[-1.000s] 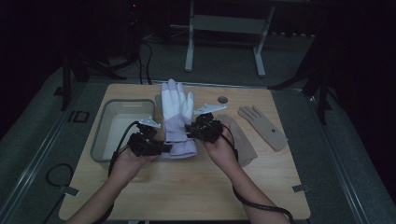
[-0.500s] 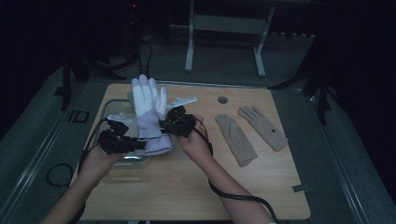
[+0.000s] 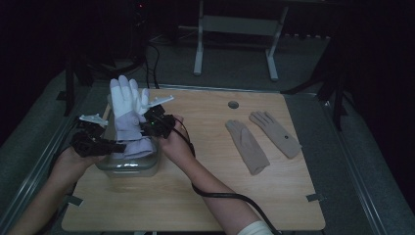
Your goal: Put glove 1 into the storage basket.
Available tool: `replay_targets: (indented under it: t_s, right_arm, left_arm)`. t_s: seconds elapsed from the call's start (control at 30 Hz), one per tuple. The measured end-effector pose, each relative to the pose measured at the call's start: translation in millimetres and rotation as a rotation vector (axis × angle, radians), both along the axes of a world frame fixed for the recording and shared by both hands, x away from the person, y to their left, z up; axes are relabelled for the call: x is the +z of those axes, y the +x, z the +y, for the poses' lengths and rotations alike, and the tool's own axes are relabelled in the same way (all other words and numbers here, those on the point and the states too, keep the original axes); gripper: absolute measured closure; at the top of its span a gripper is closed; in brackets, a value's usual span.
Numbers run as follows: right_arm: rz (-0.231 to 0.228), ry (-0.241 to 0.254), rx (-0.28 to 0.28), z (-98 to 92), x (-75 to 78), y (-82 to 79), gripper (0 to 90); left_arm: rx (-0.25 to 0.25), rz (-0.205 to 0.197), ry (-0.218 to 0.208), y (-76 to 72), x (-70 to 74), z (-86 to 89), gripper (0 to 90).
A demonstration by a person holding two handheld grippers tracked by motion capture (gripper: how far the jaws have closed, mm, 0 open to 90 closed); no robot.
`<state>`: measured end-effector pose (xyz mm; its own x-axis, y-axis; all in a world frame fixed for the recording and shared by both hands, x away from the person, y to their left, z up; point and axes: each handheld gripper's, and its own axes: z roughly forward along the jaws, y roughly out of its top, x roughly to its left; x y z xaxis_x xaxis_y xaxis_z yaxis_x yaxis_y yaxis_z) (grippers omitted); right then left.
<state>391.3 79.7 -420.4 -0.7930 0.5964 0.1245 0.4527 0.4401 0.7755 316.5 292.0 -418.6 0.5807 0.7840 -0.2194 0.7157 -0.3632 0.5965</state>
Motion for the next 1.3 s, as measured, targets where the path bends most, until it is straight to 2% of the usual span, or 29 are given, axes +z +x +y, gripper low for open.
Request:
replay_targets:
  t_s: [0.13,0.3,0.43,0.5,0.7,0.83,0.97,1.03,1.13,1.17,1.2,1.23,1.27,1.3]
  right_arm:
    - [0.014,-0.012,-0.01,9.0,-16.3,5.2,80.9]
    - [0.051,-0.048,-0.022,13.5,-40.9,12.4,80.9]
    - [0.087,-0.075,-0.026,14.3,-57.8,13.8,80.8]
    - [0.098,-0.092,-0.027,15.1,-62.8,13.5,80.8]
    - [0.167,-0.138,-0.025,17.6,-75.4,16.1,80.1]
    - [0.163,-0.154,-0.029,19.3,-78.3,15.6,80.0]
    - [0.18,-0.178,-0.031,22.4,-78.3,16.7,79.1]
    - [0.187,-0.189,-0.038,23.8,-77.7,16.9,77.6]
    - [0.189,-0.199,-0.034,25.3,-75.3,18.0,68.9]
    - [0.177,-0.202,-0.03,26.1,-73.7,17.6,63.4]
    - [0.159,-0.213,-0.033,26.7,-71.6,17.0,52.0]
    - [0.131,-0.213,-0.029,26.0,-69.5,17.1,50.5]
    - [0.129,-0.21,-0.021,24.2,-67.3,17.8,46.4]
    - [0.142,-0.183,-0.01,21.8,-64.9,18.7,41.3]
  left_arm:
    - [-0.003,0.017,-0.005,7.3,-19.0,6.3,75.7]
    - [-0.004,0.071,-0.014,16.6,-42.8,7.1,75.6]
    - [-0.009,0.106,0.008,19.6,-56.1,5.3,75.5]
    - [-0.008,0.122,0.013,19.3,-60.0,3.9,75.4]
    - [-0.009,0.163,0.029,21.2,-69.9,2.1,75.1]
    - [0.0,0.176,0.049,22.9,-72.0,0.1,74.4]
    - [0.007,0.184,0.081,22.3,-73.9,-4.1,67.7]
    - [0.001,0.171,0.105,21.1,-74.4,-6.5,63.2]
    - [0.005,0.168,0.122,21.3,-74.7,-7.9,57.8]
    - [0.009,0.168,0.12,21.4,-74.8,-7.5,56.4]
    - [0.012,0.163,0.113,20.8,-75.0,-7.5,56.0]
    - [0.02,0.152,0.118,20.1,-75.0,-7.5,53.2]
    - [0.027,0.146,0.115,19.5,-75.0,-7.5,51.6]
    - [0.031,0.139,0.107,18.9,-75.0,-7.4,50.1]
